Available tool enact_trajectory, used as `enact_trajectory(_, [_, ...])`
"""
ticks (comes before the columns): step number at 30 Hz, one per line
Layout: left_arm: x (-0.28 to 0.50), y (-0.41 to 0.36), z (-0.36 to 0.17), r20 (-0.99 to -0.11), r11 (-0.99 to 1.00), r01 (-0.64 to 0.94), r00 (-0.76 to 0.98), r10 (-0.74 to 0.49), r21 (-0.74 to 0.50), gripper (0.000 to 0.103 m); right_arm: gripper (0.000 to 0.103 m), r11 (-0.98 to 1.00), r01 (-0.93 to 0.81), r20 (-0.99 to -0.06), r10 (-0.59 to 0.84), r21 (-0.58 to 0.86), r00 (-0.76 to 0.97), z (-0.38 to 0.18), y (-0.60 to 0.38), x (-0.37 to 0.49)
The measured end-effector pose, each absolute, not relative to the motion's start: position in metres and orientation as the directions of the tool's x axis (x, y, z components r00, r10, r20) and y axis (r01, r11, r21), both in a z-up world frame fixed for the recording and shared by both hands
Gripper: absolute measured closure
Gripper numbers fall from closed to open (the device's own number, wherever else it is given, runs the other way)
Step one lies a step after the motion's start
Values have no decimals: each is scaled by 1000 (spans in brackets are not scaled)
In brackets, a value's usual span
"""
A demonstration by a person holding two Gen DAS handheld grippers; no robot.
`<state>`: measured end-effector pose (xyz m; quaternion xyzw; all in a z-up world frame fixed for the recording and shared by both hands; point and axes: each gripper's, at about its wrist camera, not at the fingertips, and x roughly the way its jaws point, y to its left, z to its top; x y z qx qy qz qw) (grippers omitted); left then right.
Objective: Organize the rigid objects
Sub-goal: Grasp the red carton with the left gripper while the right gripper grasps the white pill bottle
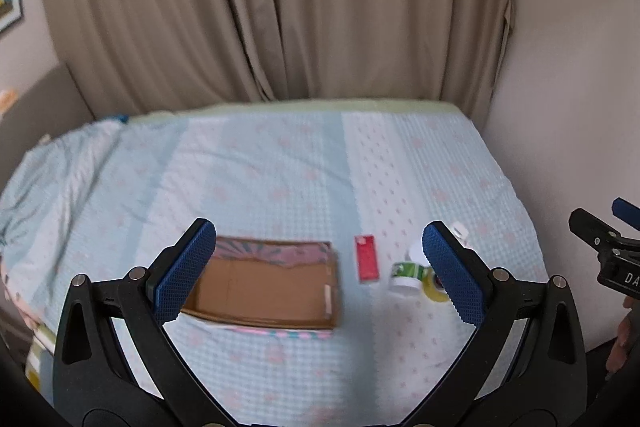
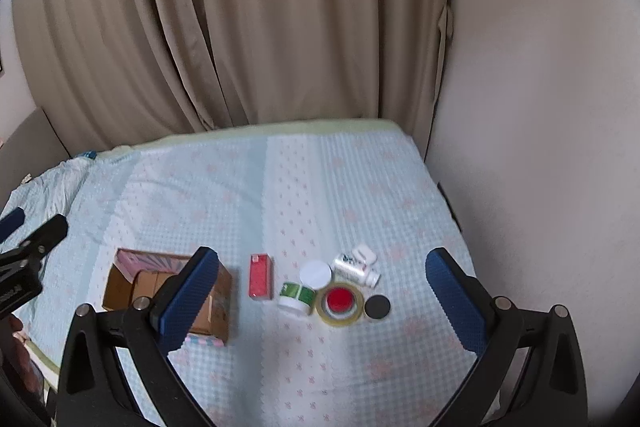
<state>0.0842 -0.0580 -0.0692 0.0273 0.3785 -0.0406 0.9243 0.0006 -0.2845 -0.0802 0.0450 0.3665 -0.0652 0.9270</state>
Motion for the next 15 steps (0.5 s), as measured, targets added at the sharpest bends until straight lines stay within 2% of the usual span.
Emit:
enact_trajectory(10, [161,-139,-181,-813,994,109,580,-46,21,0,0,995,87,-783,-16,49,622,-168,-367,77])
enact_trajectory(15, [202,-165,-251,-877,992,120,478,-36,24,1,0,1000,20,-840,-8,4,542,-223,-388,118])
